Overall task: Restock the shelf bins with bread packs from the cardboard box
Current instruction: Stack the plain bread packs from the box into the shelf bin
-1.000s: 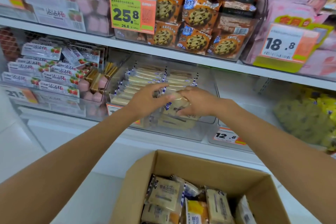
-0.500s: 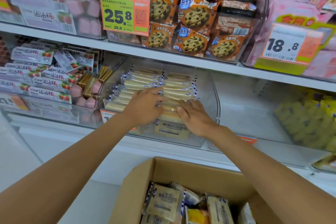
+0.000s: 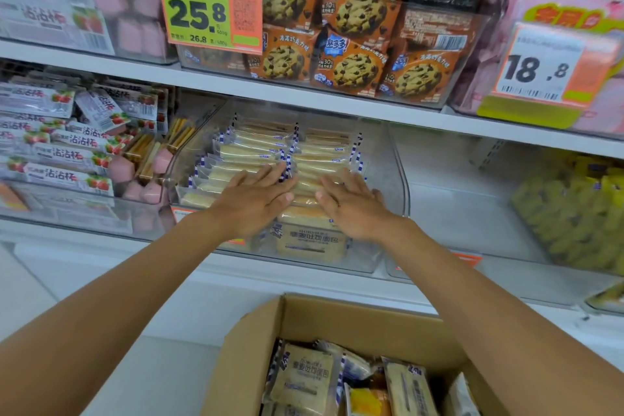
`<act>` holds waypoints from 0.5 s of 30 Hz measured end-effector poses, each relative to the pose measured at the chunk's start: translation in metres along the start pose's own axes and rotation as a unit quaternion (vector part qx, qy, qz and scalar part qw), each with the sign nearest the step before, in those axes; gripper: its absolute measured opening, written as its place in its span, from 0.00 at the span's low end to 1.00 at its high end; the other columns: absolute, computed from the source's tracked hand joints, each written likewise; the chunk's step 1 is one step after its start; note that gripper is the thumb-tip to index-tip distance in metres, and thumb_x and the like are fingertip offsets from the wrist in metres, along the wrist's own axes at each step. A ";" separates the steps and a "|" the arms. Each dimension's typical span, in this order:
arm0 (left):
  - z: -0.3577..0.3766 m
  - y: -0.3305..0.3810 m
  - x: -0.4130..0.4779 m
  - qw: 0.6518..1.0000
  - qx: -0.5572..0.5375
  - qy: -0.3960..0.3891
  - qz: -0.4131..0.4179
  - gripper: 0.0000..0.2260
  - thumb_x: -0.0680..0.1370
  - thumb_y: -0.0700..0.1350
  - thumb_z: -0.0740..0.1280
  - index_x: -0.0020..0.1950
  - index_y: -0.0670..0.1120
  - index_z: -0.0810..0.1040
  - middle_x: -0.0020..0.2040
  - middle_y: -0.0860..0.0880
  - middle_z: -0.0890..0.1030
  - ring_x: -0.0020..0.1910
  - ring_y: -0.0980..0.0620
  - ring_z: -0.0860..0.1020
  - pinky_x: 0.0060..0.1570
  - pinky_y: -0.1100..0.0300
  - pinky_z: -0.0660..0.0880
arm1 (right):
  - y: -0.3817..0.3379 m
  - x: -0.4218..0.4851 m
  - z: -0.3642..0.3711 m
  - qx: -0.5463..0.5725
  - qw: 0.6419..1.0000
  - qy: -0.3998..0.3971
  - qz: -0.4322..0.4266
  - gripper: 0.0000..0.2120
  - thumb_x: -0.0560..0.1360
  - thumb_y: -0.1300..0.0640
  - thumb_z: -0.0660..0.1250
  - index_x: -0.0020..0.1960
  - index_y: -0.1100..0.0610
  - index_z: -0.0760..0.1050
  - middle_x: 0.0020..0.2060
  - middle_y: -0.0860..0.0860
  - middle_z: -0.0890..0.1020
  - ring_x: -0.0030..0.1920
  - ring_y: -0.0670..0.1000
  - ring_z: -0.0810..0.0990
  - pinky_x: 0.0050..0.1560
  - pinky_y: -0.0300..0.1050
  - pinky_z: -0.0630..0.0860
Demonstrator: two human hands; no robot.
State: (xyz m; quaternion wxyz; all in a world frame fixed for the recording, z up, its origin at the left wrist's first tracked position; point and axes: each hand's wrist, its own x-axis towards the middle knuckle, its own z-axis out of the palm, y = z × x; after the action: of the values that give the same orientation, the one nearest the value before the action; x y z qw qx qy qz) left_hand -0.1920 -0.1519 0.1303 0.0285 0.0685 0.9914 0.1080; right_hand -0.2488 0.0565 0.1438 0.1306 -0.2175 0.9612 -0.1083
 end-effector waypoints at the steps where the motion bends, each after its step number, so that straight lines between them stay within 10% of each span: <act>1: 0.000 0.000 0.000 1.000 0.015 -0.008 0.000 0.24 0.83 0.59 0.41 0.80 0.60 0.44 0.79 0.56 0.37 0.79 0.56 0.38 0.76 0.50 0.39 | 0.001 0.003 0.003 -0.008 1.000 -0.003 -0.015 0.28 0.81 0.36 0.40 0.78 0.40 0.42 0.78 0.49 0.38 0.77 0.53 0.34 0.75 0.60 0.40; 10: -0.017 0.022 -0.012 0.998 -0.025 0.041 -0.030 0.24 0.83 0.59 0.53 0.79 0.58 0.58 0.81 0.51 0.50 0.80 0.51 0.48 0.76 0.46 0.45 | 0.006 -0.012 -0.001 0.009 0.998 0.040 -0.050 0.27 0.81 0.37 0.44 0.79 0.43 0.48 0.79 0.51 0.46 0.78 0.52 0.41 0.75 0.58 0.38; 15: -0.016 0.072 -0.044 0.966 -0.061 0.251 0.009 0.11 0.80 0.49 0.63 0.60 0.48 0.78 0.57 0.50 0.78 0.60 0.46 0.74 0.60 0.50 0.69 | 0.016 -0.067 0.021 0.076 0.940 0.309 -0.122 0.14 0.77 0.56 0.65 0.61 0.58 0.77 0.57 0.56 0.77 0.62 0.58 0.72 0.58 0.51 0.73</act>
State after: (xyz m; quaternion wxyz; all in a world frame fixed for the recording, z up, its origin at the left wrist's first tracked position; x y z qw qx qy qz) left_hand -0.1398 -0.0915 0.1636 -0.2186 0.0467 0.9575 0.1824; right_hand -0.1902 0.0976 0.1333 -0.1708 -0.2785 0.9093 -0.2578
